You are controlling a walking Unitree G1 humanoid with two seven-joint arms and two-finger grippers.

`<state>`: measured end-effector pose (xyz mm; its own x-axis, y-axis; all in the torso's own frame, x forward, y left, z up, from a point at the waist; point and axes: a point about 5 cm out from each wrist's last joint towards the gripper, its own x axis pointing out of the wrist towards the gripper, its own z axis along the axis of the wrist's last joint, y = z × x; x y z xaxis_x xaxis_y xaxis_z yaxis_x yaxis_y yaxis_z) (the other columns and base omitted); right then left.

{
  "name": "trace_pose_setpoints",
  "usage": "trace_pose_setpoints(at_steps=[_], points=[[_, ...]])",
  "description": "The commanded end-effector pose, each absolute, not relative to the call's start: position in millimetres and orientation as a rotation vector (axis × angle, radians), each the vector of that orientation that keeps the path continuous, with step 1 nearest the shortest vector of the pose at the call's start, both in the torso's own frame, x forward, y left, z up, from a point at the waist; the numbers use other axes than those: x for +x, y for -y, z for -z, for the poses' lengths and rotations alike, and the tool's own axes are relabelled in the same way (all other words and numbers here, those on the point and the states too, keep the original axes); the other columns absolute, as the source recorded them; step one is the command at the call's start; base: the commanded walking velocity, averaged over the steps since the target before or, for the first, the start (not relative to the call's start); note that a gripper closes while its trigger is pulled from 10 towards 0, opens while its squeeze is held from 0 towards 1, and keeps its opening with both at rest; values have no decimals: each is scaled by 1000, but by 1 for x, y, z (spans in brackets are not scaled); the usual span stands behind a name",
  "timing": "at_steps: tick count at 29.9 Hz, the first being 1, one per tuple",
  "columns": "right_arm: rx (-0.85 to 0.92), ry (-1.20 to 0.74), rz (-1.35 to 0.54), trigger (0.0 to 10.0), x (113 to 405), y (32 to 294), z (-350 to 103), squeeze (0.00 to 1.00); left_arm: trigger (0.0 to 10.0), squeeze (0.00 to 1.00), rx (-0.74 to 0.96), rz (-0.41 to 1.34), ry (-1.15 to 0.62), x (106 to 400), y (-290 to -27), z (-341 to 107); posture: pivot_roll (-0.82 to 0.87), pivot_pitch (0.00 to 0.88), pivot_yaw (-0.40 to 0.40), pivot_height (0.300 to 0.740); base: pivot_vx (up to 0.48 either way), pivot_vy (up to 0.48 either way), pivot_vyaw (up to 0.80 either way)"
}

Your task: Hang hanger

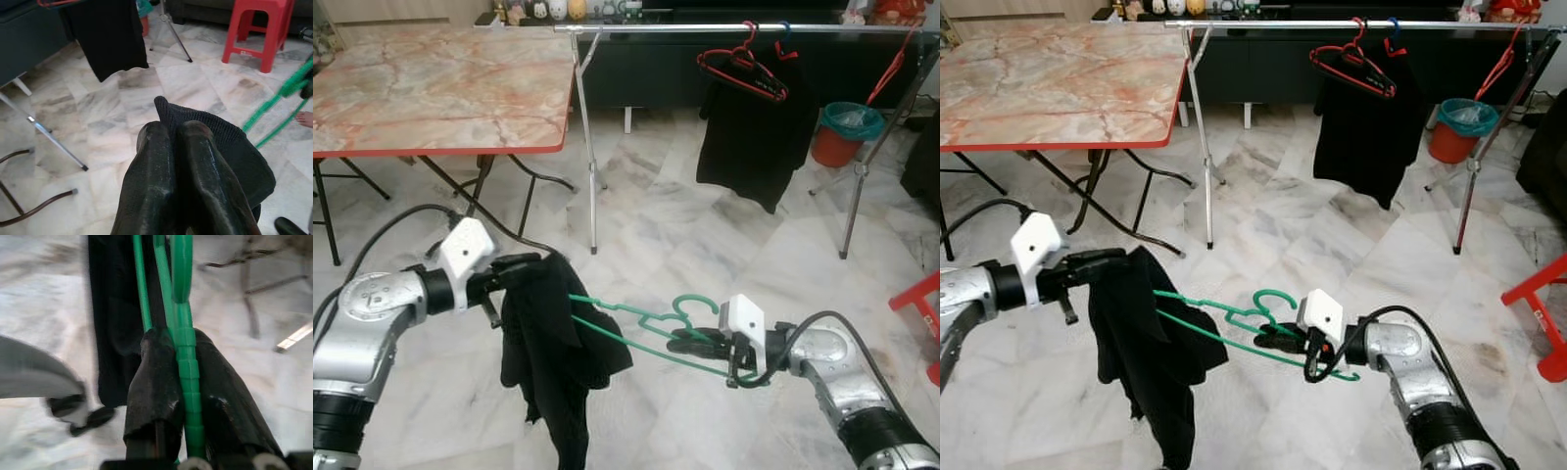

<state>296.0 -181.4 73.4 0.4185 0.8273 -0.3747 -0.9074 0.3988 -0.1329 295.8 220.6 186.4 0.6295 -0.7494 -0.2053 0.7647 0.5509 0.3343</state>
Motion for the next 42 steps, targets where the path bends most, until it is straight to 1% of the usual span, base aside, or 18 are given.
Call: trace_pose_setpoints(at_steps=[1, 3, 7, 11, 13, 14, 16, 21, 23, 25, 26, 27, 28, 29, 34, 37, 42], points=[[-363, -296, -1029, 0, 298, 195, -71, 0, 0, 0, 437, 830, -12, 295, -236, -196, 104, 67, -6, 740, 0, 0, 0], [-355, -283, -1014, 0, 299, 196, -72, 0, 0, 0, 436, 824, -15, 294, -238, -195, 106, 68, -5, 740, 0, 0, 0], [-283, -221, -947, 0, 304, 198, -79, 0, 0, 0, 424, 814, -17, 293, -236, -190, 106, 68, -5, 740, 0, 0, 0], [-175, -148, -906, 0, 306, 193, -84, 0, 0, 0, 383, 681, 22, 301, -236, -181, 102, 64, -4, 740, 0, 0, 0], [-94, -118, -916, 0, 305, 189, -86, 0, 0, 0, 367, 639, 34, 303, -235, -178, 102, 64, -4, 740, 0, 0, 0], [-23, -89, -933, 0, 303, 184, -87, 0, 0, 0, 350, 590, 44, 306, -235, -175, 102, 64, -4, 740, 0, 0, 0], [50, -67, -964, 0, 299, 178, -88, 0, 0, 0, 327, 560, 62, 307, -234, -173, 104, 63, -2, 740, 0, 0, 0], [85, -53, -942, 0, 297, 174, -86, 0, 0, 0, 244, 463, 119, 312, -232, -176, 104, 63, -2, 740, 0, 0, 0], [166, -70, -996, 0, 291, 169, -84, 0, 0, 0, 207, 423, 167, 315, -229, -180, 100, 53, -1, 740, 0, 0, 0], [152, -94, -995, 0, 289, 168, -80, 0, 0, 0, 179, 399, 192, 317, -228, -184, 100, 53, -1, 740, 0, 0, 0], [103, -165, -1011, 0, 284, 169, -70, 0, 0, 0, 160, 394, 212, 318, -227, -187, 97, 46, -2, 740, 0, 0, 0], [103, -165, -1011, 0, 284, 169, -70, 0, 0, 0, 160, 394, 212, 318, -227, -187, 97, 46, -2, 740, 0, 0, 0], [35, -244, -1062, 0, 275, 170, -59, 0, 0, 0, 147, 394, 223, 318, -226, -189, 98, 43, -1, 740, 0, 0, 0], [-9, -282, -1097, 0, 269, 170, -53, 0, 0, 0, 146, 401, 228, 318, -226, -190, 98, 43, -1, 740, 0, 0, 0], [-189, -423, -1102, 0, 261, 184, -36, 0, 0, 0, 164, 488, 219, 313, -221, -191, 98, 41, 1, 740, 0, 0, 0], [-206, -432, -1097, 0, 263, 189, -37, 0, 0, 0, 180, 513, 209, 312, -219, -191, 97, 41, 2, 740, 0, 0, 0], [-286, -397, -1029, 0, 276, 195, -47, 0, 0, 0, 185, 525, 210, 310, -220, -192, 103, 52, 2, 740, 0, 0, 0]])
